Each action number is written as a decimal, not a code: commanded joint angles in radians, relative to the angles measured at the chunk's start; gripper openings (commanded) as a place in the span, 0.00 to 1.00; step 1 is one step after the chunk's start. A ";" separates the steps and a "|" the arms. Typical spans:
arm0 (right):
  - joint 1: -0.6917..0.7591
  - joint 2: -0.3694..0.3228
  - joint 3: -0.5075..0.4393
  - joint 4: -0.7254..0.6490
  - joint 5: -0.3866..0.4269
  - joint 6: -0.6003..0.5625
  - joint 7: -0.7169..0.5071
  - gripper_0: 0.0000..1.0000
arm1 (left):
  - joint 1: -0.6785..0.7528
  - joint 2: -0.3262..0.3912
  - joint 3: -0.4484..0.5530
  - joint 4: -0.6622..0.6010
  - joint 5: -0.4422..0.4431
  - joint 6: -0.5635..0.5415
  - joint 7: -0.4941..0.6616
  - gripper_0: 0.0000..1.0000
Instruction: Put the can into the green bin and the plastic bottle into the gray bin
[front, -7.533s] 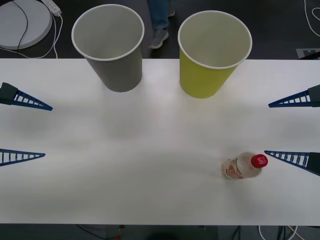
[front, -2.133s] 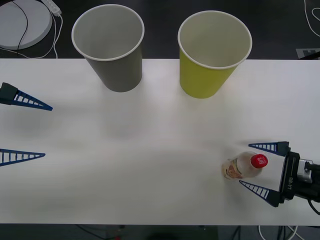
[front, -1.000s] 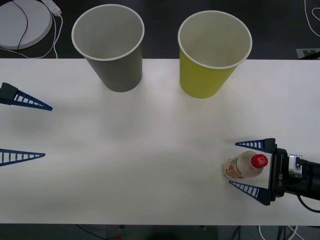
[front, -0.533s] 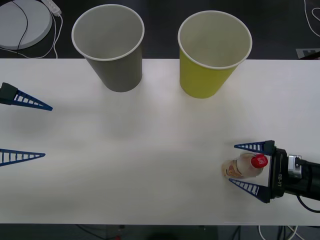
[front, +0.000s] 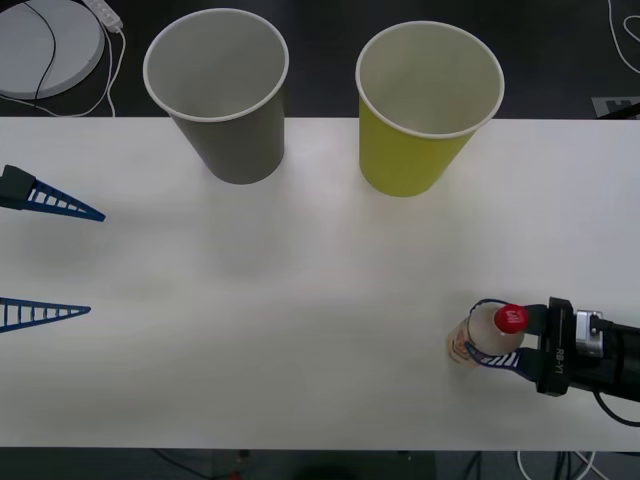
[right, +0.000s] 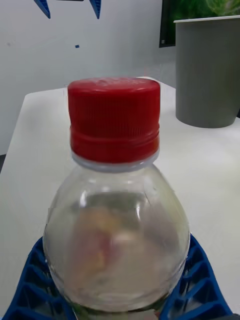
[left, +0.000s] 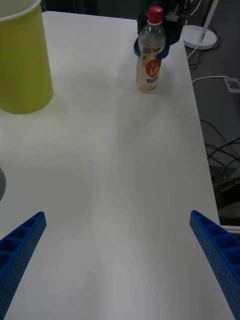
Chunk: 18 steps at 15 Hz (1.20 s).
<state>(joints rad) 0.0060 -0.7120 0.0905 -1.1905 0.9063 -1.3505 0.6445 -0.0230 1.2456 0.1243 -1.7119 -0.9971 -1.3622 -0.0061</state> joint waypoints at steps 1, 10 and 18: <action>0.002 0.000 0.000 0.000 0.000 0.001 0.000 0.00 | 0.000 0.000 0.000 0.000 0.000 0.000 0.000 1.00; 0.012 -0.076 -0.002 -0.072 -0.044 -0.012 -0.089 0.00 | 0.000 0.000 0.000 0.000 0.000 0.000 0.000 1.00; 0.173 -0.175 -0.135 -0.409 -0.052 0.133 -0.330 0.00 | 0.000 0.000 0.000 0.000 0.000 0.000 0.000 1.00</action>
<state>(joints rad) 0.1660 -0.8798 -0.0312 -1.5684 0.8546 -1.2340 0.3377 -0.0230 1.2456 0.1243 -1.7119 -0.9971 -1.3622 -0.0061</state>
